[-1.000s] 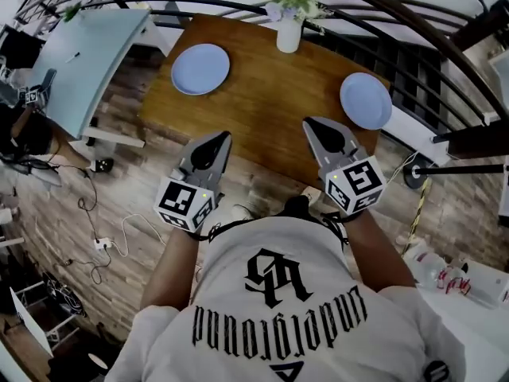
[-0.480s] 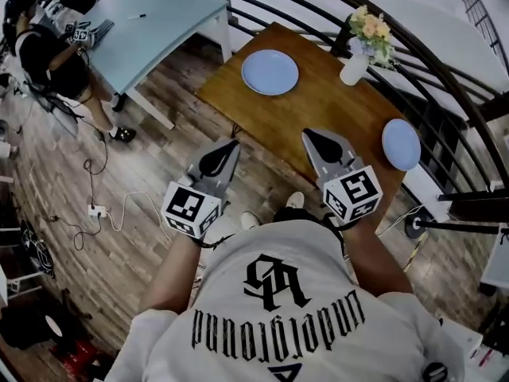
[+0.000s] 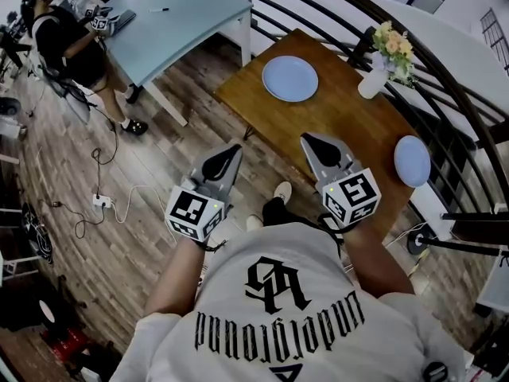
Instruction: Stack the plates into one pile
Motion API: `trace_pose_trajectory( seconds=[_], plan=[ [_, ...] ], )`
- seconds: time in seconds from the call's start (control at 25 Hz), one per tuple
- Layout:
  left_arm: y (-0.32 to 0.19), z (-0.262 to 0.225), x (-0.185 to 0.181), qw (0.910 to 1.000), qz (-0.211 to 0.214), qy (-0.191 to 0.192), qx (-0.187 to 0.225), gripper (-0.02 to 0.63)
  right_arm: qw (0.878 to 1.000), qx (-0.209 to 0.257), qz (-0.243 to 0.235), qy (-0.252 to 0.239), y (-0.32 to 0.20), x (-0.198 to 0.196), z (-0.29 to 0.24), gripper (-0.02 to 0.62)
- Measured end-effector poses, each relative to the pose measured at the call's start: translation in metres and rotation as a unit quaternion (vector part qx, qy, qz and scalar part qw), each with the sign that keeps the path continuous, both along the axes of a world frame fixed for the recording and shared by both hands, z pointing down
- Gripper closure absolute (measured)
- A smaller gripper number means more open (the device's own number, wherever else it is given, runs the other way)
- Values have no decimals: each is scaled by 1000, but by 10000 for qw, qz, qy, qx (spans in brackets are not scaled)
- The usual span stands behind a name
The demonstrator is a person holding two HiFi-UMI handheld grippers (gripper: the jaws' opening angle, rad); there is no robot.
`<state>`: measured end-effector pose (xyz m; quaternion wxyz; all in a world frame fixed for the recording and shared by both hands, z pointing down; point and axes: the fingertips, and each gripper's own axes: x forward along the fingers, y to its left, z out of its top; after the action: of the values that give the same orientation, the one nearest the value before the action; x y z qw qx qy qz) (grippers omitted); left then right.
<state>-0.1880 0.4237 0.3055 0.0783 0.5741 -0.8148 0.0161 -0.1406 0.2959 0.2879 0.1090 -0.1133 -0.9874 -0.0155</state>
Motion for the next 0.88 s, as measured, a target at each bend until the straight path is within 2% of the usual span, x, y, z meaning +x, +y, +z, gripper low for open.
trace_pose_trajectory(
  seconds=[0.16, 0.28, 0.4, 0.64, 0.88],
  plan=[
    [-4, 1, -7, 10000, 9, -41, -46, 560, 10000, -40, 31, 24, -6, -9, 2, 587],
    [-9, 3, -17, 10000, -9, -10, -38, 560, 9999, -103, -12, 52, -9, -17, 5, 519],
    [-21, 7, -27, 10000, -3, 24, -57, 560, 9999, -128, -3, 101, -21, -25, 11, 498],
    [-55, 13, -55, 9998, 86, 109, -139, 560, 9995, -203, 99, 218, -52, -50, 21, 497],
    [-108, 23, -88, 9989, 310, 195, -290, 560, 9985, -308, 277, 345, -101, -77, 33, 497]
  ],
)
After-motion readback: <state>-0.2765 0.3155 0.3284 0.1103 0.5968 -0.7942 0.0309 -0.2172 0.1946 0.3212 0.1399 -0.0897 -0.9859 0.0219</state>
